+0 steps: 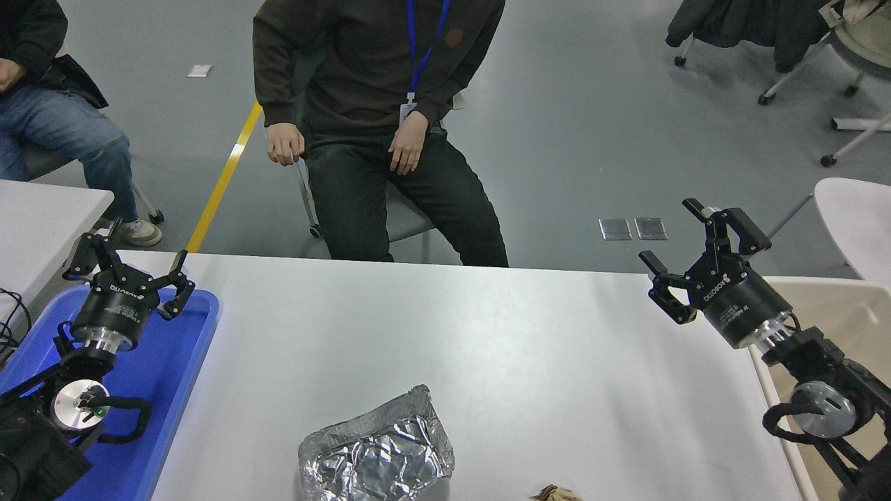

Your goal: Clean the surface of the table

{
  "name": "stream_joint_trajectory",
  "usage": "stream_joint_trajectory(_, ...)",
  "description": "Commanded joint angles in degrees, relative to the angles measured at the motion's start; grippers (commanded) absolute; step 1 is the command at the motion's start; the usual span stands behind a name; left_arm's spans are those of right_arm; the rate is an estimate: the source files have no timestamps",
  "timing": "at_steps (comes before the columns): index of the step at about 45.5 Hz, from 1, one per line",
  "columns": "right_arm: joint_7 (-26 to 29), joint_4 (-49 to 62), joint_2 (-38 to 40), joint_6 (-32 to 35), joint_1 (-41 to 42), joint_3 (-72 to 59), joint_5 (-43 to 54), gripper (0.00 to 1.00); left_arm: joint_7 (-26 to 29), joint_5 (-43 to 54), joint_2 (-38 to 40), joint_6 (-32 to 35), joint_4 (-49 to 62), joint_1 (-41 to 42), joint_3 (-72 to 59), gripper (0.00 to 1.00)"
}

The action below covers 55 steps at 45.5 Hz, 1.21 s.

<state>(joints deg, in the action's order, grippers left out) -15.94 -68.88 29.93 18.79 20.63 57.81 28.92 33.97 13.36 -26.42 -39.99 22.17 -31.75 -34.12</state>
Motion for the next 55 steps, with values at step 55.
stream_joint_trajectory(55, 11.28, -10.93, -5.32, 4.42, 34.21, -45.32, 41.12, 0.99, -0.05, 0.00, 0.06, -0.09, 0.07, -0.07, -0.07, 1.00)
